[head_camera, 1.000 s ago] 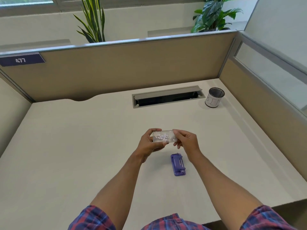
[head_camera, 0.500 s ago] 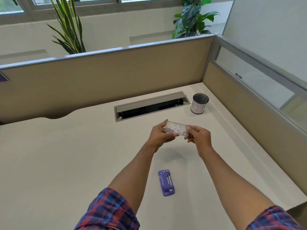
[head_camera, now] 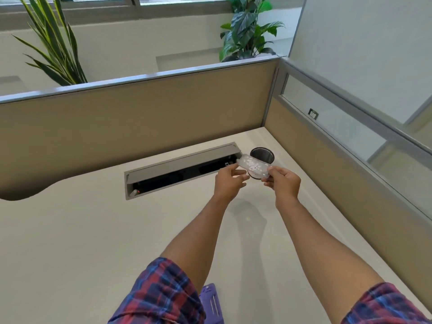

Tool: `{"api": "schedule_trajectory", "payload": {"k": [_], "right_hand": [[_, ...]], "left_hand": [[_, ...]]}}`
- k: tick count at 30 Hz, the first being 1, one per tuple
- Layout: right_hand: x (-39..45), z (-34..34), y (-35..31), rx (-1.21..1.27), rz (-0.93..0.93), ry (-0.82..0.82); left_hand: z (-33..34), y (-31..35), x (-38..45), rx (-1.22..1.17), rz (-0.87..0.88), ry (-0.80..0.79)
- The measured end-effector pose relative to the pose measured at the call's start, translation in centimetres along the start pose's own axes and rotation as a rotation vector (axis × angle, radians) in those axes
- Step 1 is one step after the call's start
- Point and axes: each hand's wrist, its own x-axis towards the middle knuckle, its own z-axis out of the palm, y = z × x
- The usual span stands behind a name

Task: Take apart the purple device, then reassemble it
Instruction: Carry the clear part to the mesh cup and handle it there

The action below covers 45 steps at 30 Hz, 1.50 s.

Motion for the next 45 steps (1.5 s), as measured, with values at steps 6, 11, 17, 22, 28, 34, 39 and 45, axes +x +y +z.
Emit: {"api": "schedule_trajectory", "payload": {"k": [6,11,17,22,28,34,39,45], "right_hand": [[4.4,0.5,-1.0,-0.016,-0.033,0.116],[6.8,0.3,-1.4,-0.088,-0.034,0.232],[8.8,0.0,-1.4,-0.25,-0.062,0.265],[9.8,0.4,-1.7,-0.472,-0.152,0.241],[10.1,1.1,-2.5,-0.759,-0.312,0.152],[10.8,2.2,-3.7,-1.178,-0.58,0.059],[11.7,2.5,-4.0,-1.494,-0.906,-0.186],[11.7,2.0,-4.6,-1.599,-1.187,-0.341]], "left_hand": [[2.1,-0.1,3.5,0.429,0.129,0.027],[3.8,-0.3,5.2,0.752,0.264,-0.049],[5.5,-1.0,6.1,0.945,0.229,-0.201],[6.0,-1.5,5.9,1.014,0.23,-0.206],[6.3,-1.8,5.9,1.036,0.204,-0.238],[6.3,-2.0,6.5,1.036,0.187,-0.248],[6.2,-2.2,6.7,1.044,0.189,-0.249],[6.2,-2.6,6.7,1.054,0.188,-0.269]]}}
